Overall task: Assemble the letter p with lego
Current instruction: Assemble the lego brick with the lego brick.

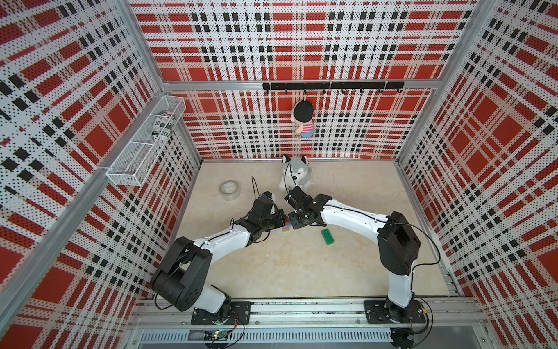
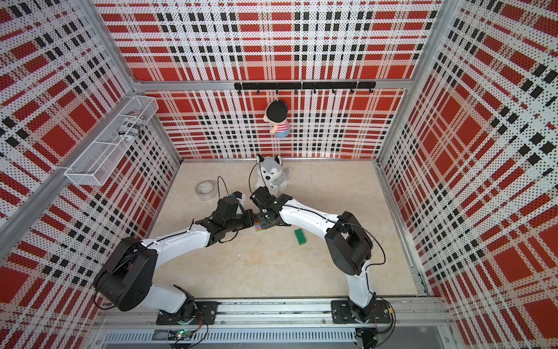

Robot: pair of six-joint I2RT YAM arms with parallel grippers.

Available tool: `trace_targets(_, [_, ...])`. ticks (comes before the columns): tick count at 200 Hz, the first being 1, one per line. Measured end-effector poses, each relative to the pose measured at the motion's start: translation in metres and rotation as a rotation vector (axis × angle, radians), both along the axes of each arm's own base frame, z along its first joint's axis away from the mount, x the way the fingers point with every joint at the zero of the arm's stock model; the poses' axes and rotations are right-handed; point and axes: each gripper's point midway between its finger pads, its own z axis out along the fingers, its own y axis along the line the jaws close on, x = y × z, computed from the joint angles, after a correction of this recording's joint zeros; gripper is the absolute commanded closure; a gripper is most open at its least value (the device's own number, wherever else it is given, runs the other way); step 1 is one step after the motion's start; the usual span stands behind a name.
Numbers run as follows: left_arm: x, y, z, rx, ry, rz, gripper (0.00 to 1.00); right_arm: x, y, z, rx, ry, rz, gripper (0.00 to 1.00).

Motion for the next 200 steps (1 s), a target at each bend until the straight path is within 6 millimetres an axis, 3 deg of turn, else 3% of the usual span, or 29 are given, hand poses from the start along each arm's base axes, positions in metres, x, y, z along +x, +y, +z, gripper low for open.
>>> trace_targets(43, [0.000, 0.000, 0.000, -0.002, -0.003, 0.000, 1.00, 0.006, 0.002, 0.005, 0.001, -0.009, -0.026, 0.76])
trace_targets(141, [0.000, 0.000, 0.000, -0.006, -0.010, 0.000, 1.00, 0.004, 0.004, -0.009, -0.029, 0.022, -0.066, 0.76])
trace_targets(200, [0.000, 0.000, 0.000, -0.006, -0.011, 0.000, 1.00, 0.007, 0.008, -0.007, -0.025, 0.020, -0.071, 0.76])
